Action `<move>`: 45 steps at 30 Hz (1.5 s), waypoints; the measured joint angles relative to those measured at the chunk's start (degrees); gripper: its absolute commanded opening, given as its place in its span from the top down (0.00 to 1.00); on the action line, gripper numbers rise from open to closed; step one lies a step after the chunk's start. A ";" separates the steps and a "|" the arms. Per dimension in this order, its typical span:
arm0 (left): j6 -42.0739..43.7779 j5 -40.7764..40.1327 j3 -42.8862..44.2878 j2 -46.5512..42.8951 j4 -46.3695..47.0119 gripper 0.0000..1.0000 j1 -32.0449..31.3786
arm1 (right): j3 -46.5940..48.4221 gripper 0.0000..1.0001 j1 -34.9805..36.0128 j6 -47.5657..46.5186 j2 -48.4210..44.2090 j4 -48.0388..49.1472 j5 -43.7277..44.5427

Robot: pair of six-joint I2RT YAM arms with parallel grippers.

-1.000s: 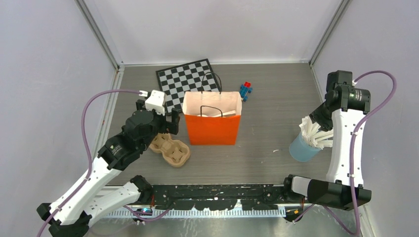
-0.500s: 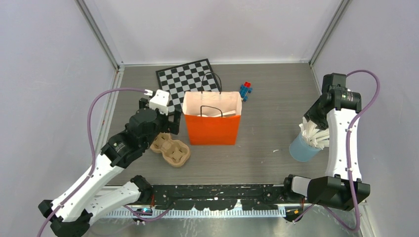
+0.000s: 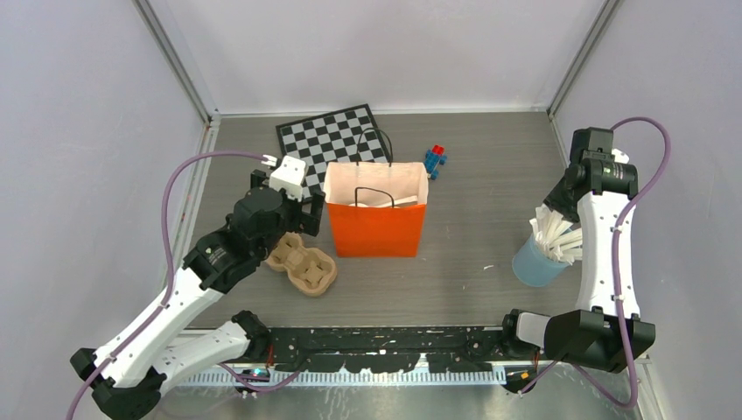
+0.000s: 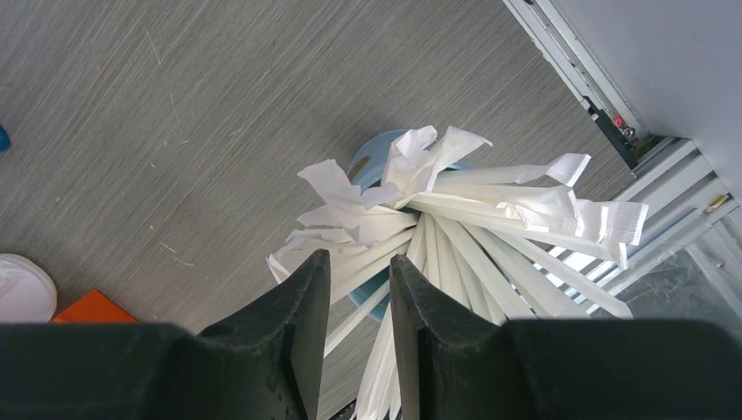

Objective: Pack the takeout coffee

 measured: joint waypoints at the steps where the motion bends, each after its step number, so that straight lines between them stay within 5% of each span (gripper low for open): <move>1: 0.28 0.00 0.00 0.11 0.00 0.00 -0.02 | -0.13 0.64 0.00 0.00 0.00 0.07 0.07; 11: 1.79 0.00 0.04 0.79 0.13 0.00 0.00 | -2.45 0.64 -0.37 -0.35 -0.13 0.24 0.13; 18: 2.23 0.02 0.09 1.11 0.87 0.00 0.00 | -3.02 0.74 -0.42 -1.60 -0.11 2.36 0.55; 26: 2.27 0.46 0.09 1.86 1.38 0.00 0.00 | -3.63 0.63 -0.42 -3.45 -0.11 4.33 2.56; 36: 2.47 0.48 0.09 1.97 2.08 0.00 0.00 | -5.25 0.90 -0.42 -5.38 -0.13 6.32 3.82; 45: 2.47 1.01 0.09 1.97 2.54 0.00 0.00 | -4.52 0.91 -0.42 -4.57 -3.26 2.19 4.52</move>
